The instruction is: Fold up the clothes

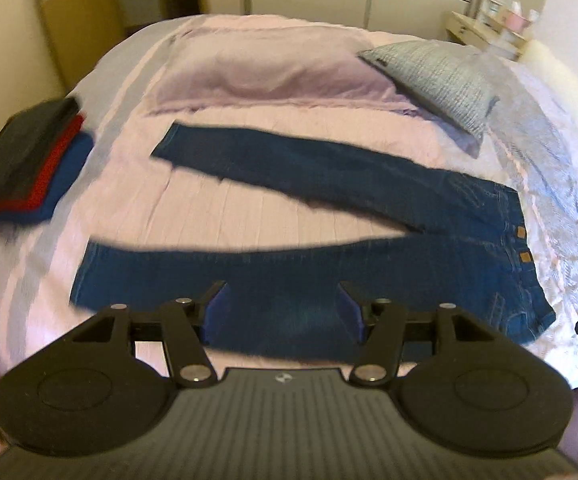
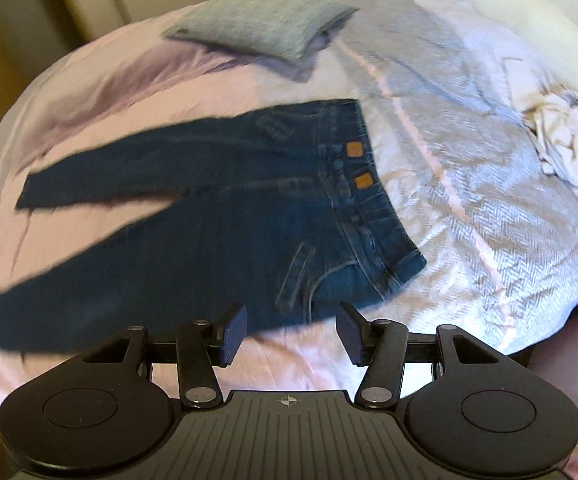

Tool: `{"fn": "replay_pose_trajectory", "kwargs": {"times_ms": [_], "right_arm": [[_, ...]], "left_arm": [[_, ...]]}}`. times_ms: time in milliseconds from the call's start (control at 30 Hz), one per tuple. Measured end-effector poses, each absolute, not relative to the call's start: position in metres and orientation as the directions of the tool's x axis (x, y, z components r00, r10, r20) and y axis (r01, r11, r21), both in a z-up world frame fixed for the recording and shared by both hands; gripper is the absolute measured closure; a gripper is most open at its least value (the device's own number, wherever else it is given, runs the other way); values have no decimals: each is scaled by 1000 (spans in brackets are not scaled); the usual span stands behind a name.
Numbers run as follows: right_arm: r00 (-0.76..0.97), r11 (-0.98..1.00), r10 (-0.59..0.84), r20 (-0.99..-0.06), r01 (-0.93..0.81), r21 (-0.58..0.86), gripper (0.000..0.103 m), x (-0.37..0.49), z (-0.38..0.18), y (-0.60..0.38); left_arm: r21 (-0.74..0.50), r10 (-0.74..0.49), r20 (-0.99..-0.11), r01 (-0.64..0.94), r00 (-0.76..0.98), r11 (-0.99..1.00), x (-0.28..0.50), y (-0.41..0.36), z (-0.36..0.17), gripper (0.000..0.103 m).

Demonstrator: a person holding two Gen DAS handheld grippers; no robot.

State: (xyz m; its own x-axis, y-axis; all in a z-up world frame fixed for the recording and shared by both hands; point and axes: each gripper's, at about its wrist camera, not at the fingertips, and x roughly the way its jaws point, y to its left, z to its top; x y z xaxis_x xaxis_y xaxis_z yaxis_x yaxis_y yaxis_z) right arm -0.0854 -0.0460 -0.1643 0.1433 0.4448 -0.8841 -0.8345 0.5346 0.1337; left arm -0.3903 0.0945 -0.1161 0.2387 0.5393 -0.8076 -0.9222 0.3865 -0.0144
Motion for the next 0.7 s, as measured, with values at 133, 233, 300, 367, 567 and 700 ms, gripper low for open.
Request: {"fn": "replay_pose_trajectory", "kwargs": {"times_ms": [133, 233, 300, 367, 567, 700], "right_arm": [[179, 599, 439, -880, -789, 138, 50, -93, -170, -26], [181, 621, 395, -901, -775, 117, 50, -101, -185, -15], [172, 625, 361, -916, -774, 102, 50, -104, -196, -6], [169, 608, 351, -921, -789, 87, 50, -103, -204, 5], [170, 507, 372, -913, -861, 46, 50, -70, -228, 63], [175, 416, 398, -900, -910, 6, 50, -28, -253, 120]], "left_arm": [[-30, 511, -800, -871, 315, 491, -385, 145, -124, 48], [-48, 473, -811, -845, 344, 533, -375, 176, -143, 48], [-55, 455, -820, -839, 347, 541, -363, 194, -158, 49], [-62, 438, -828, -833, 350, 549, -351, 213, -174, 49], [-83, 385, -851, -816, 357, 573, -316, 268, -222, 50], [-97, 349, -865, -803, 360, 588, -293, 304, -253, 50]]}}
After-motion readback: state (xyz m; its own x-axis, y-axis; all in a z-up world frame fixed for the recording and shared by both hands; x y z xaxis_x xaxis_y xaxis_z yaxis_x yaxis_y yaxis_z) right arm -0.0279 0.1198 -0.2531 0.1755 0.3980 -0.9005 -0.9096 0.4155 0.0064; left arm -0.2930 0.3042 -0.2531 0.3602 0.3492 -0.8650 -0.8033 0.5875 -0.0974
